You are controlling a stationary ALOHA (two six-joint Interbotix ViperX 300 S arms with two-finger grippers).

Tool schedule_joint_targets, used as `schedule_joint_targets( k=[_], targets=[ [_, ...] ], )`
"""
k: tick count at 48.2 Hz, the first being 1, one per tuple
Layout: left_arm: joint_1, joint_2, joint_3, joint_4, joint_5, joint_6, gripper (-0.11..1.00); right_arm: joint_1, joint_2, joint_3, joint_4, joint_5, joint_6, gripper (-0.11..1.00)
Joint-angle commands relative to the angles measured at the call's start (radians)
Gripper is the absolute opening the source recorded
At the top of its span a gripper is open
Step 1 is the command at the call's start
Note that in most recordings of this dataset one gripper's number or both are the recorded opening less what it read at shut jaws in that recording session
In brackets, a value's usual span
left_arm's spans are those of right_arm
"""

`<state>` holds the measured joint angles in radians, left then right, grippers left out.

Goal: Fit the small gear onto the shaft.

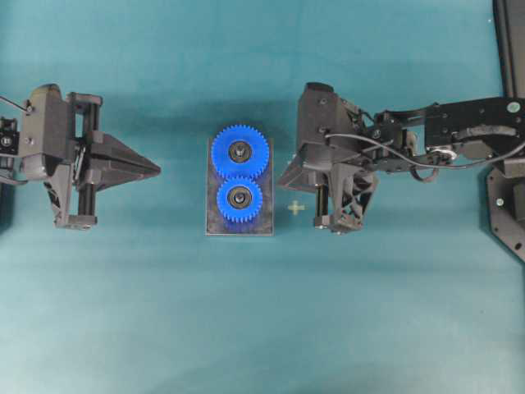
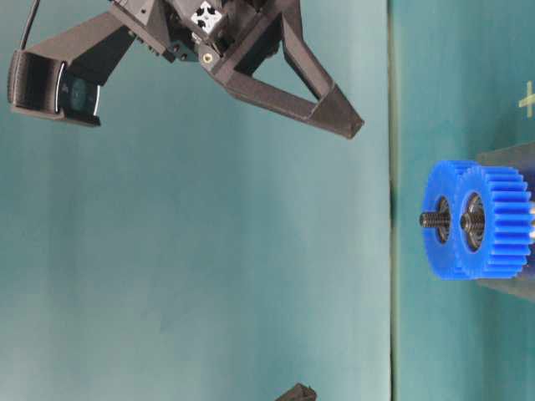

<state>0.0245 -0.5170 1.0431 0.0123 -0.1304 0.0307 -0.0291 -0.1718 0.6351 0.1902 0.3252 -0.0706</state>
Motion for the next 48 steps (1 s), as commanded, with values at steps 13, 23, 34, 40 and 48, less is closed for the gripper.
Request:
schedule_joint_targets(
  k=[13, 23, 34, 40, 48],
  targets=[
    [-0.002, -0.003, -0.008, 0.003, -0.02, -0.003, 0.0, 0.006, -0.023, 0.009, 0.0, -0.043, 0.002, -0.01],
    [-0.002, -0.002, -0.005, 0.003, -0.02, -0.003, 0.0, 0.006, -0.012, 0.012, 0.0, -0.046, 0.002, -0.01],
    [-0.003, -0.002, 0.009, 0.003, -0.021, -0.066, 0.0, 0.006, -0.005, 0.037, 0.0, -0.086, 0.002, -0.01],
    [-0.005, -0.008, 0.009, 0.003, -0.046, -0.075, 0.0, 0.006, -0.005, 0.046, 0.0, -0.112, 0.002, -0.01],
    [-0.005, -0.008, 0.014, 0.003, -0.075, -0.072, 0.0, 0.006, -0.005, 0.057, 0.0, -0.118, 0.002, -0.01]
  ],
)
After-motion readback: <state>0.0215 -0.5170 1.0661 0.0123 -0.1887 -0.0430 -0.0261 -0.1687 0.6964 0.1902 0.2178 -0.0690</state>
